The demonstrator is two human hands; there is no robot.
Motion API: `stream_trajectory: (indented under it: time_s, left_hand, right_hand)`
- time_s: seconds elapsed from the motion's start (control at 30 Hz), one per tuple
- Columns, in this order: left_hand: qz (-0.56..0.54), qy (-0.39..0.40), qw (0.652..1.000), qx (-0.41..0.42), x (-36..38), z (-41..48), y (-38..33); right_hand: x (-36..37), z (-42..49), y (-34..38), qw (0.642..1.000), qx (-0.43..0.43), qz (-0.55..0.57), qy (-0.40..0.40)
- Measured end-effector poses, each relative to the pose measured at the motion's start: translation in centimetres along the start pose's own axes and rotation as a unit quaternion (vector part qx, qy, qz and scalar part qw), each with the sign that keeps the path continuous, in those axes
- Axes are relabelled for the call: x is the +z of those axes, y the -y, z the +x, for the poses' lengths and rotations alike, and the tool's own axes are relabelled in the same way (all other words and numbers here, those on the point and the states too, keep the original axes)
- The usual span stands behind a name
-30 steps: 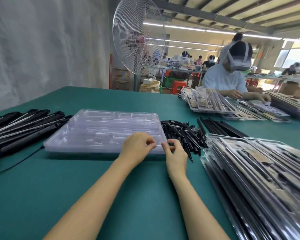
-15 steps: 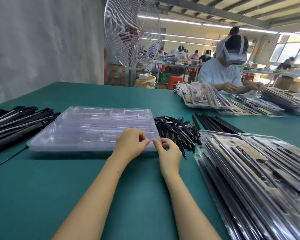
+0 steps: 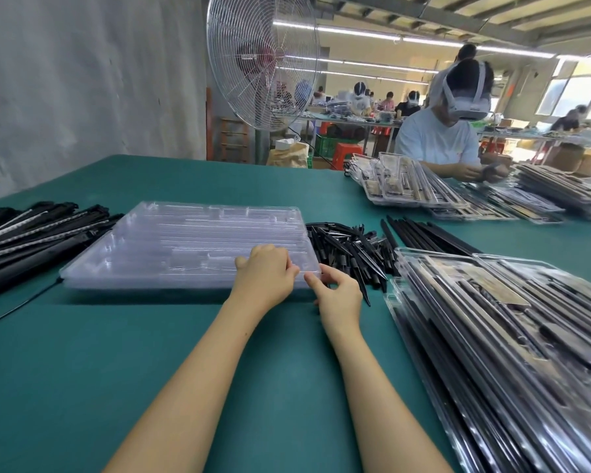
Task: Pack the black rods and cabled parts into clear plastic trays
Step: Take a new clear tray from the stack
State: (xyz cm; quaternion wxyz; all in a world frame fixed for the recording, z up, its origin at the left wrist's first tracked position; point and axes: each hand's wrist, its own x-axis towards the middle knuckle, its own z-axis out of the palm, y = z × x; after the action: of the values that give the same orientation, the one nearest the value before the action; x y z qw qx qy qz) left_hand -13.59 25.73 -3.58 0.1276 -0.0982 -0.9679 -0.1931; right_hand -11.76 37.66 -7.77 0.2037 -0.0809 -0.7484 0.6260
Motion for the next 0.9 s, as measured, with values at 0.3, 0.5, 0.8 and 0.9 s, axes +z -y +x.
stream_trajectory:
  time_s: [0.3, 0.5, 0.8, 0.9]
  left_hand:
    - [-0.025, 0.003, 0.999, -0.019, 0.1, -0.1, 0.1]
    - [-0.02, -0.012, 0.998, -0.06, 0.2, 0.0, -0.6]
    - [0.003, 0.009, 0.994, -0.113, 0.8, 0.7, -1.1]
    - [-0.002, 0.038, 0.991, -0.131, 0.5, 1.1, -1.0]
  right_hand:
    - [-0.1, -0.2, 0.0, 1.0, 0.01, 0.018, 0.009]
    - [0.0, -0.3, 0.0, 1.0, 0.002, 0.017, 0.016]
    - [-0.4, 1.0, 0.7, 0.994, 0.081, 0.041, 0.053]
    - [-0.6, 0.9, 0.6, 0.994, 0.078, 0.038, 0.063]
